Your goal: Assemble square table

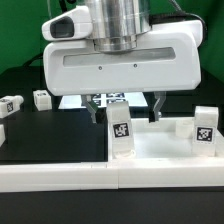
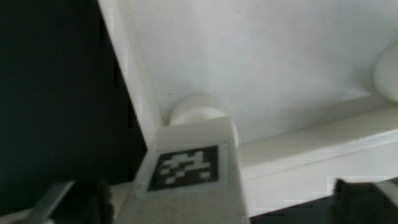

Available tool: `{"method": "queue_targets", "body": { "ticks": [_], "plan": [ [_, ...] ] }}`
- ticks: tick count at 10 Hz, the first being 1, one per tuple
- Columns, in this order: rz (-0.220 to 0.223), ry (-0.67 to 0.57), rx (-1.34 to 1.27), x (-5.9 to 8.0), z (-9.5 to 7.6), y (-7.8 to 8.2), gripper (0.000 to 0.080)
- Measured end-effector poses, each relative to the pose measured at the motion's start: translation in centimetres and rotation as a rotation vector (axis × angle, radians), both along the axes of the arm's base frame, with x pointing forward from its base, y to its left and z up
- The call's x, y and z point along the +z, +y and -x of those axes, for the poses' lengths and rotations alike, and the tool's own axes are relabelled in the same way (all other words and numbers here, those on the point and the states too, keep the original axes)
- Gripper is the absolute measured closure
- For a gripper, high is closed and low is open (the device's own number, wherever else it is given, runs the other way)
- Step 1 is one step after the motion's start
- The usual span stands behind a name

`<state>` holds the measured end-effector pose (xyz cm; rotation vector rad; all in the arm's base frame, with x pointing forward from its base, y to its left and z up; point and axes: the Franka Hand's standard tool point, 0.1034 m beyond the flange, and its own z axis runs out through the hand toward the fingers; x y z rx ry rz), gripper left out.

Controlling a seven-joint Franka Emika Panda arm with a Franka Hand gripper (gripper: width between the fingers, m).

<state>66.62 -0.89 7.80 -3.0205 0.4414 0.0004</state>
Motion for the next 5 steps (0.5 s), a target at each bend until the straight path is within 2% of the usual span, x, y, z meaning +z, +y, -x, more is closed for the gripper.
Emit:
{"method": "queue_targets", "body": {
  "ticks": [1, 2, 3, 5],
  "plan": [
    [0.0, 0.0, 0.0, 0.0, 0.0, -0.03, 0.0266],
    [-0.001, 0.001, -0.013, 0.0, 0.0, -0.01, 0.0411],
    [-0.001, 0.006, -0.081, 0.0, -0.01, -0.04, 0.0511],
    [-0.004, 0.019, -0.225, -0.01, -0.01, 0.0, 0.0511]
  ]
}}
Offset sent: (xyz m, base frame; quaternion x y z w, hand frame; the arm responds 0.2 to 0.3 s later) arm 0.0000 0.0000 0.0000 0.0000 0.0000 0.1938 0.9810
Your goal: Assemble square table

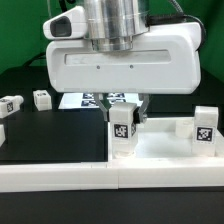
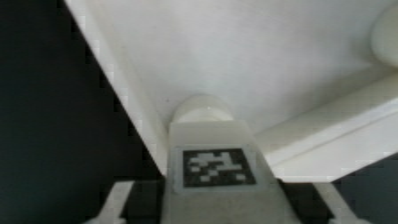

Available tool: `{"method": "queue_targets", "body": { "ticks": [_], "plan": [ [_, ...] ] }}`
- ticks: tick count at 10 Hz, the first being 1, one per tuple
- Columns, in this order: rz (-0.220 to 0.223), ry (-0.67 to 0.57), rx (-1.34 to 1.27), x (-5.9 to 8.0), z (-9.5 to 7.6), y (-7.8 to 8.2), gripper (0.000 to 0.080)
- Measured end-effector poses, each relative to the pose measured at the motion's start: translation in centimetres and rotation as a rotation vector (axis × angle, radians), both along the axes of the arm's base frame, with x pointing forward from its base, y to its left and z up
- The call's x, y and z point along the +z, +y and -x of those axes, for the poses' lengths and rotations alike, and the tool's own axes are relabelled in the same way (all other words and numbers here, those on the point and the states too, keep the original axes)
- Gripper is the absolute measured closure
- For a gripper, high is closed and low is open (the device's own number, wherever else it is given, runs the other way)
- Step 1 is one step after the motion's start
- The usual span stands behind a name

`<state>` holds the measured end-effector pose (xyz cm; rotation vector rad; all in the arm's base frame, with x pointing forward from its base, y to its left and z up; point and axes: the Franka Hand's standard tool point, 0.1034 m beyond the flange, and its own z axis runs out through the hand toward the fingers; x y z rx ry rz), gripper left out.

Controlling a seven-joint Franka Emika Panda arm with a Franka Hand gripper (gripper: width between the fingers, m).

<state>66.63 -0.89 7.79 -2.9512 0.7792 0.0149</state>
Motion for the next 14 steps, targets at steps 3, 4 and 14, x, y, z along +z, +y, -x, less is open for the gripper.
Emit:
{"method": "queue_targets", "body": {
  "ticks": [3, 4, 14],
  "plan": [
    [-0.003, 0.021, -0.39, -0.1, -0.2, 0.1, 0.0511],
    [-0.011, 0.025, -0.567, -0.1, -0.3, 0.2, 0.0511],
    [-0.027, 0.009, -0.585, -0.5, 0.0, 1.1, 0.016]
  ]
}}
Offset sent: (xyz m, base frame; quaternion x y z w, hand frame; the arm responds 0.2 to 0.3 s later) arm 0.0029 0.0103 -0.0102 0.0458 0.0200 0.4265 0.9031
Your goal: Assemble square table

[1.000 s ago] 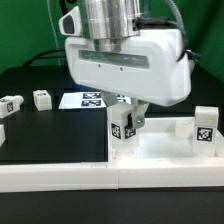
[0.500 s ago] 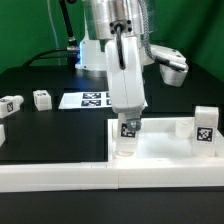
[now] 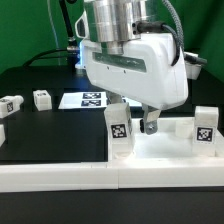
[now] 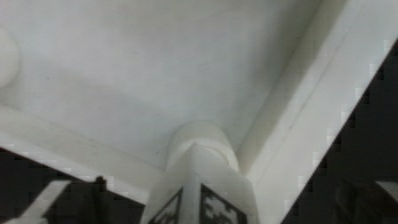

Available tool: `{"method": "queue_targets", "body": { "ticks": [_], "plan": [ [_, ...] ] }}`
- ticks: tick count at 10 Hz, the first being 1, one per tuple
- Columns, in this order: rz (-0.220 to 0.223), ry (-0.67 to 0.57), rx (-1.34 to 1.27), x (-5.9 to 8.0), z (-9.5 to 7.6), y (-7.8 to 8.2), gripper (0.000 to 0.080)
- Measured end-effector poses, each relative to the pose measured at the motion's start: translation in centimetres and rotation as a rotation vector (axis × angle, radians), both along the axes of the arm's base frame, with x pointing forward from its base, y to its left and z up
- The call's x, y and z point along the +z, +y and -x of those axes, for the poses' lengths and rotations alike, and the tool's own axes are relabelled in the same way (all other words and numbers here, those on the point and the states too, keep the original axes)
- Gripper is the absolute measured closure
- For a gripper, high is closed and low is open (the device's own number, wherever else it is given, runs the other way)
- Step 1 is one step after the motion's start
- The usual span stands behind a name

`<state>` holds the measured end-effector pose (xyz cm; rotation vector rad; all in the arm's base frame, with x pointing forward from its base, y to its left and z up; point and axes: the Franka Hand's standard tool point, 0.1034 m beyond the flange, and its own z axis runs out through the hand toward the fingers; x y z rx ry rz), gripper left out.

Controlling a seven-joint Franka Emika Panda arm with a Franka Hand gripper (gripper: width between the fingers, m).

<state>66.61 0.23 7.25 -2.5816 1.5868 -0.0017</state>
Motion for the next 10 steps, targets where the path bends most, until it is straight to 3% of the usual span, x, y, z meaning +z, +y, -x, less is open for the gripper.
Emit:
{"method": "queue_targets", "body": {
  "ticks": [4, 7, 9, 10],
  "plan": [
    [0.021, -0.028, 0.301, 0.02, 0.04, -0.3, 0.015],
    [0.07, -0.046, 0.623, 0.28, -0.06, -0.74, 0.015],
    [0.069, -0.043, 0.59, 0.24, -0.04, -0.85, 0.0398],
    [0.069, -0.043, 0.59, 0.24, -0.03, -0.89, 0.0398]
  ]
}}
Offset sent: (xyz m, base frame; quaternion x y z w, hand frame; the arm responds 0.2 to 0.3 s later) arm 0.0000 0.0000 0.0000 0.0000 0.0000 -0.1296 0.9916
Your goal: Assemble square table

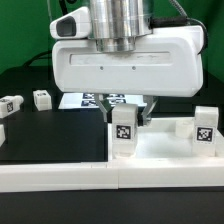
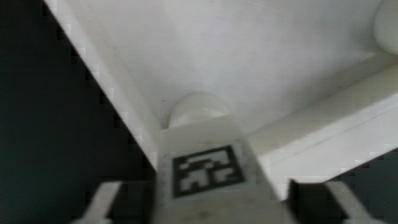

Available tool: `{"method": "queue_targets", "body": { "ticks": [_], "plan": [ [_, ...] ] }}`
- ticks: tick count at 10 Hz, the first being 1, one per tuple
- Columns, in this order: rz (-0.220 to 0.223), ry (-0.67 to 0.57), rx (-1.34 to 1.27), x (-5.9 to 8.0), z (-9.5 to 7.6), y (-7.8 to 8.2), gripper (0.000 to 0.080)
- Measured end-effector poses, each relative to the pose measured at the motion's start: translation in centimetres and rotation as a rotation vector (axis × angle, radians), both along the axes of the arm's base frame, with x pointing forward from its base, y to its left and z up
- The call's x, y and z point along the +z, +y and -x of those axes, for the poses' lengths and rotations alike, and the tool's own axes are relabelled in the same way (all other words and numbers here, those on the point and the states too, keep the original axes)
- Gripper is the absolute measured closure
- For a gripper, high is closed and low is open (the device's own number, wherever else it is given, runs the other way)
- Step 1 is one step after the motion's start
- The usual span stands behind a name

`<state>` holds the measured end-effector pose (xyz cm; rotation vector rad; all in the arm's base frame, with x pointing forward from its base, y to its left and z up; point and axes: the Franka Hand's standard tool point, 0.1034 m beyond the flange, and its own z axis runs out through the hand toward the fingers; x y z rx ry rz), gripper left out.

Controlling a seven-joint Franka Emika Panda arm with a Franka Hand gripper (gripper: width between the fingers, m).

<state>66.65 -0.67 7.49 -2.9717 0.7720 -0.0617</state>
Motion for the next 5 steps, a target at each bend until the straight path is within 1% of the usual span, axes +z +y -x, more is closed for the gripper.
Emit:
{"method": "queue_targets", "body": {
  "ticks": [1, 3, 5],
  "plan": [
    [-0.005, 0.003, -0.065, 0.0, 0.0, -0.02, 0.0509],
    [-0.014, 0.012, -0.203, -0.05, 0.0, 0.0, 0.0509],
    [-0.041, 0.032, -0.566, -0.1, -0.17, -0.01, 0.0509]
  ]
}}
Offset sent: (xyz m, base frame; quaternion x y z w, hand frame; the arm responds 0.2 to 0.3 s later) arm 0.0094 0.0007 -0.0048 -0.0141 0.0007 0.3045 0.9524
